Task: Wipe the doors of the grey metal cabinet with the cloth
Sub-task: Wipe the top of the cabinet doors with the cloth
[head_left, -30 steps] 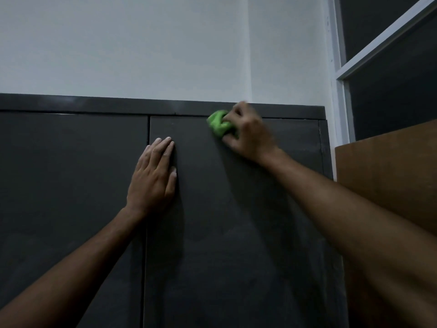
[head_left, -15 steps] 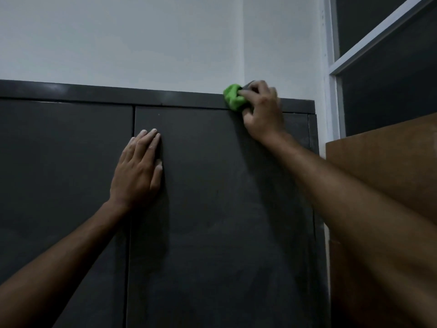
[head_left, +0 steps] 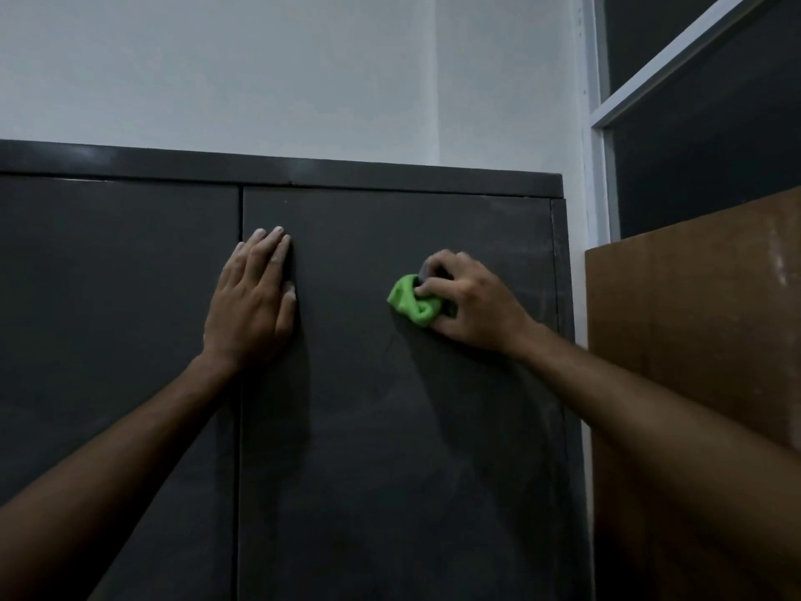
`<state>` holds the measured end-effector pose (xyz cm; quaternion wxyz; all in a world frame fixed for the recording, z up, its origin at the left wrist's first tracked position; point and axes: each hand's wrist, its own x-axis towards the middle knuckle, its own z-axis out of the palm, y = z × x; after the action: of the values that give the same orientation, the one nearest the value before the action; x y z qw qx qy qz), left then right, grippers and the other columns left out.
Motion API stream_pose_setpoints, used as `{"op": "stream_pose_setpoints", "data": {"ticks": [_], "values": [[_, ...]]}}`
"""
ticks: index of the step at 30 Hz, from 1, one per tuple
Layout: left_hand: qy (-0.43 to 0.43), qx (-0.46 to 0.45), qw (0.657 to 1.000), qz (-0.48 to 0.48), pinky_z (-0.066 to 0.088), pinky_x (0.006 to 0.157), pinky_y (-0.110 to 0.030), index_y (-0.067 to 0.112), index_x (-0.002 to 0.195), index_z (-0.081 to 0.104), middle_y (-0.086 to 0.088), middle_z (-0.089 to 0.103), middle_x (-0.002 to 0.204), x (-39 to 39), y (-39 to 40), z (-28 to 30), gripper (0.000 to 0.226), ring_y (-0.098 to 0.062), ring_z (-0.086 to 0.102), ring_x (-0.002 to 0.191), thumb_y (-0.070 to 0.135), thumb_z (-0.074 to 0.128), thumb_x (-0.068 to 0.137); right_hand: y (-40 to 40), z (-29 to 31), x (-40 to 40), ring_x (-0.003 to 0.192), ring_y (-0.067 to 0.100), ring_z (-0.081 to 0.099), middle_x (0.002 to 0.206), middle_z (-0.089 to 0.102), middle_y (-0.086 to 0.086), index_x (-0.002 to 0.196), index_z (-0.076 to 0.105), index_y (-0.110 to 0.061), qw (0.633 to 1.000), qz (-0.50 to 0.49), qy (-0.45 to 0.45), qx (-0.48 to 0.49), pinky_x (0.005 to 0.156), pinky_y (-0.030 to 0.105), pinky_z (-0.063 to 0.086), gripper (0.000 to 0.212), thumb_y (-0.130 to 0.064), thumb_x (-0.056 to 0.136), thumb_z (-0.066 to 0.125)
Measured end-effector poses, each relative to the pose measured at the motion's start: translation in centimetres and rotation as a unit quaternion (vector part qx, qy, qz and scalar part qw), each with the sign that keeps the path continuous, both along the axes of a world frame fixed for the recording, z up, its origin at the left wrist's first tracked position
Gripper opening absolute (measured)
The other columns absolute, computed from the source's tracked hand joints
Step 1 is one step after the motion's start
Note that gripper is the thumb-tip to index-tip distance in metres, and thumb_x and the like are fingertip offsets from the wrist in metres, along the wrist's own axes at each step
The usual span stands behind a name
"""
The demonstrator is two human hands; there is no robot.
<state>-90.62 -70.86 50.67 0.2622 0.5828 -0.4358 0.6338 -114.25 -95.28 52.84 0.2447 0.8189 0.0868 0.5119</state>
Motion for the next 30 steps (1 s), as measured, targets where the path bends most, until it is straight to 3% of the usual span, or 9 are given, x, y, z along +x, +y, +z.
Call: {"op": "stream_pose_setpoints", "data": {"ticks": [5, 8, 11, 16, 21, 23, 26, 27, 30], "values": [[0.004, 0.003, 1.000, 0.001, 0.018, 0.130, -0.048, -0.001, 0.157, 0.038, -0.021, 0.036, 0.164, -0.1, -0.2, 0.0, 0.064, -0.038, 0.028, 0.155, 0.029, 0.040, 0.101, 0.1, 2.5, 0.4, 0.099, 0.028, 0.053, 0.114, 0.054, 0.006, 0.111, 0.072, -0.019, 0.970, 0.004, -0.163, 0.183, 0.082, 0.050, 0.052, 0.036, -0.025, 0.077, 0.067], [0.004, 0.007, 1.000, 0.002, 0.017, 0.131, -0.047, -0.001, 0.157, 0.037, -0.021, 0.036, 0.164, -0.1, 0.0, 0.1, 0.064, -0.037, 0.028, 0.155, 0.030, 0.039, 0.101, 2.0, -2.0, 1.6, 0.100, 0.028, 0.055, 0.119, 0.054, 0.008, 0.113, 0.071, -0.020, 0.997, 0.031, -0.036, 0.067, 0.085, 0.044, 0.050, 0.037, -0.028, 0.078, 0.066], [0.004, 0.005, 1.000, 0.003, 0.018, 0.131, -0.048, -0.001, 0.157, 0.037, -0.021, 0.037, 0.164, 0.1, -0.1, 0.1, 0.064, -0.037, 0.028, 0.155, 0.029, 0.039, 0.101, 0.8, -4.6, -0.6, 0.098, 0.021, 0.054, 0.119, 0.053, 0.004, 0.107, 0.069, -0.023, 0.993, -0.015, 0.109, -0.040, 0.081, 0.041, 0.051, 0.031, -0.039, 0.081, 0.069], [0.007, 0.006, 1.000, 0.005, 0.015, 0.131, -0.047, -0.002, 0.157, 0.037, -0.022, 0.036, 0.164, -0.2, -0.2, -0.1, 0.065, -0.039, 0.028, 0.155, 0.028, 0.040, 0.100, 1.2, -3.2, 0.8, 0.097, 0.027, 0.053, 0.113, 0.051, 0.004, 0.106, 0.070, -0.020, 0.974, 0.010, -0.120, 0.192, 0.081, 0.047, 0.051, 0.031, -0.028, 0.076, 0.068], [0.008, 0.012, 1.000, 0.004, 0.015, 0.131, -0.047, -0.001, 0.158, 0.035, -0.021, 0.034, 0.165, -0.1, 0.0, 0.1, 0.065, -0.038, 0.027, 0.156, 0.028, 0.040, 0.101, 1.6, -8.2, -0.1, 0.096, 0.023, 0.054, 0.118, 0.054, 0.005, 0.106, 0.070, -0.023, 0.994, -0.008, 0.107, -0.025, 0.079, 0.040, 0.051, 0.029, -0.031, 0.078, 0.070], [0.010, 0.010, 1.000, 0.005, 0.015, 0.131, -0.048, -0.001, 0.158, 0.034, -0.021, 0.034, 0.165, -0.1, -0.1, 0.0, 0.065, -0.038, 0.026, 0.156, 0.028, 0.039, 0.101, 0.5, -6.2, -0.9, 0.094, 0.022, 0.054, 0.115, 0.053, 0.003, 0.104, 0.070, -0.022, 0.998, -0.027, 0.029, 0.054, 0.077, 0.043, 0.053, 0.030, -0.029, 0.076, 0.075], [0.012, 0.013, 1.000, 0.008, 0.013, 0.132, -0.047, -0.001, 0.159, 0.033, -0.021, 0.033, 0.165, -0.1, -0.2, 0.0, 0.065, -0.038, 0.025, 0.156, 0.029, 0.039, 0.101, 1.3, -5.5, 0.3, 0.097, 0.027, 0.053, 0.114, 0.052, 0.004, 0.109, 0.072, -0.019, 0.966, 0.011, -0.128, 0.223, 0.083, 0.046, 0.052, 0.035, -0.023, 0.074, 0.070], [0.012, 0.014, 1.000, 0.006, 0.013, 0.132, -0.047, -0.001, 0.159, 0.033, -0.021, 0.033, 0.165, -0.1, -0.1, 0.1, 0.065, -0.038, 0.025, 0.156, 0.029, 0.039, 0.101, 2.0, -6.4, 0.9, 0.098, 0.028, 0.054, 0.117, 0.052, 0.006, 0.111, 0.072, -0.019, 0.974, 0.017, -0.111, 0.199, 0.084, 0.045, 0.051, 0.037, -0.022, 0.075, 0.068], [0.009, 0.014, 1.000, 0.001, 0.014, 0.131, -0.048, -0.001, 0.159, 0.033, -0.021, 0.033, 0.165, -0.1, -0.1, 0.1, 0.065, -0.039, 0.025, 0.156, 0.028, 0.039, 0.101, 1.6, -9.3, -0.6, 0.100, 0.025, 0.055, 0.122, 0.053, 0.008, 0.111, 0.070, -0.020, 0.996, -0.012, 0.080, 0.026, 0.085, 0.043, 0.052, 0.034, -0.029, 0.079, 0.072]]}}
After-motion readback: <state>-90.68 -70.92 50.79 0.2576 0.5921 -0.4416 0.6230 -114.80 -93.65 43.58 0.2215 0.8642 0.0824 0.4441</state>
